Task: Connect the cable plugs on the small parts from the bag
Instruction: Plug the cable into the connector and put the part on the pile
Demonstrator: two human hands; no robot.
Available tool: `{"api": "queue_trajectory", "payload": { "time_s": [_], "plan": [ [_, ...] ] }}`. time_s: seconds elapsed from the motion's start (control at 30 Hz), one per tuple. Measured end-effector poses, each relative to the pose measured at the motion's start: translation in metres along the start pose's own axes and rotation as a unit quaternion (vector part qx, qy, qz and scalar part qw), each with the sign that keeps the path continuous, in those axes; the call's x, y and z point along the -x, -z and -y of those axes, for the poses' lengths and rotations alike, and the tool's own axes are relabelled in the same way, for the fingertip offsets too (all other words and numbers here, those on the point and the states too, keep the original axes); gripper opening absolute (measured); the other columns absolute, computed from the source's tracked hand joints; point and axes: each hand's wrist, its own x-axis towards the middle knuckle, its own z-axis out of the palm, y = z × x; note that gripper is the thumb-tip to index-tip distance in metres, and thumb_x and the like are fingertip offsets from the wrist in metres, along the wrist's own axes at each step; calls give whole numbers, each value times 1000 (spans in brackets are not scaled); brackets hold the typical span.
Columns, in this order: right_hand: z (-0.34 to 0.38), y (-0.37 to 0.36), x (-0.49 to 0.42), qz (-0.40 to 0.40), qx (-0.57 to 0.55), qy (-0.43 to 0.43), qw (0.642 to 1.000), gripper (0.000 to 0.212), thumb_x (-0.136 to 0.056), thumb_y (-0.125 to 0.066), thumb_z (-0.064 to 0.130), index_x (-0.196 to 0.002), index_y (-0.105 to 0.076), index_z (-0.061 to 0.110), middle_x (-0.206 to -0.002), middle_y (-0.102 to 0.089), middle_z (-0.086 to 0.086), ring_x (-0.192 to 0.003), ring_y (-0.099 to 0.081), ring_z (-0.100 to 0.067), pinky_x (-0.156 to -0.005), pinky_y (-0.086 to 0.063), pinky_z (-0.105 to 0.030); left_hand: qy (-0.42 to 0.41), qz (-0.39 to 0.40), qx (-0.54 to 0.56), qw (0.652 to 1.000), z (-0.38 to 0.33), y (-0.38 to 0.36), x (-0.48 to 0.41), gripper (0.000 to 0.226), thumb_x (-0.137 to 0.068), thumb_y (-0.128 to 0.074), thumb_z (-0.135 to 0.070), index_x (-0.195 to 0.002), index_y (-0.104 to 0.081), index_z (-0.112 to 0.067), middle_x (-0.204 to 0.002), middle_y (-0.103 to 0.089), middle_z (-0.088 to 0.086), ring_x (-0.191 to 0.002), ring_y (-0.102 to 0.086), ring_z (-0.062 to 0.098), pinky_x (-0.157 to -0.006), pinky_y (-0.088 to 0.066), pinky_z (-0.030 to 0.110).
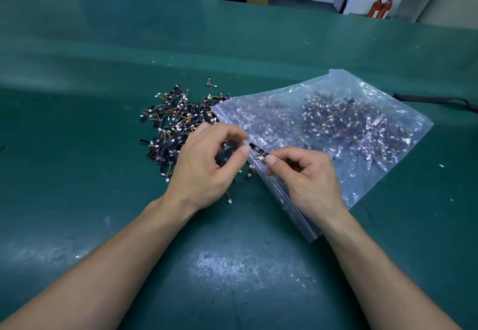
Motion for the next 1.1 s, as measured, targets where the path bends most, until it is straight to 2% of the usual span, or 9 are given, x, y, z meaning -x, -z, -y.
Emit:
{"api": "queue_trajectory", "payload": {
  "time_s": [0.13, 0.23, 0.37, 0.57, 0.73, 0.83, 0.93, 1.0, 1.1],
  "plan": [
    [-1, -1, 2, 12, 25, 13, 1000, 19, -91, -73, 17, -73, -75, 23, -60, -65, 14, -49, -43, -2, -52, -34, -14, -3, 45, 4, 999, 2, -3, 0, 12, -91, -69, -28, -98, -74, -20, -84, -62, -18, -82, -49, 5, -75, -40, 24],
    [-2, -2, 3, 10, 38, 24, 999, 11, -87, -72, 27, -77, -76, 28, -65, -69, 7, -48, -43, -2, -51, -34, -14, 8, 49, 9, 999, 4, -4, 0, 2, -89, -69, -24, -87, -70, -23, -77, -61, -17, -79, -49, 7, -72, -40, 24],
    [-6, -2, 2, 6, 27, 14, 1000, 12, -84, -68, 44, -84, -76, 35, -66, -68, -4, -49, -39, -4, -51, -32, -18, 14, 58, 6, 998, 5, -5, 0, 6, -91, -65, -24, -85, -66, -26, -76, -56, -22, -80, -49, 4, -73, -36, 17],
    [-6, -1, 2, 0, 42, 33, 999, 12, -88, -68, 28, -78, -74, 30, -65, -68, 2, -49, -42, -3, -51, -33, -15, 10, 71, 18, 997, 2, -5, 1, 4, -89, -66, -24, -85, -66, -24, -78, -59, -19, -82, -51, 8, -74, -39, 19],
    [-2, -1, 3, -2, 35, 33, 999, 11, -87, -69, 28, -78, -74, 31, -66, -69, 4, -50, -44, -4, -51, -36, -19, 15, 66, 29, 997, 3, -5, 1, 7, -90, -66, -24, -83, -68, -22, -77, -61, -21, -80, -51, 7, -73, -37, 17],
    [0, -1, 3, -7, 25, 20, 999, 7, -86, -70, 31, -82, -76, 33, -69, -71, 4, -51, -47, -19, -50, -38, -30, 17, 57, 30, 998, 3, -6, 1, 8, -89, -67, -22, -82, -68, -23, -75, -60, -21, -78, -50, 7, -72, -38, 19],
    [0, 0, 4, -11, 7, 11, 1000, 6, -85, -71, 32, -87, -76, 31, -70, -70, 10, -50, -45, -18, -50, -37, -30, 22, 53, 37, 998, 3, -6, 1, 7, -89, -67, -21, -82, -68, -23, -75, -59, -21, -77, -49, 5, -71, -39, 19],
    [0, 0, 3, -4, 4, 7, 1000, 6, -88, -73, 26, -84, -76, 29, -71, -71, 8, -53, -49, -25, -51, -40, -32, 24, 57, 43, 997, 3, -5, 1, 8, -89, -67, -22, -81, -68, -25, -74, -60, -20, -77, -49, 5, -71, -39, 20],
    [1, 0, 2, 0, -8, 4, 1000, 17, -90, -74, 13, -79, -76, 25, -70, -72, 5, -57, -54, -26, -54, -44, -32, 32, 67, 54, 996, 2, -5, 1, 9, -88, -68, -23, -80, -67, -28, -73, -63, -16, -76, -50, 8, -70, -41, 22]
  ]
}}
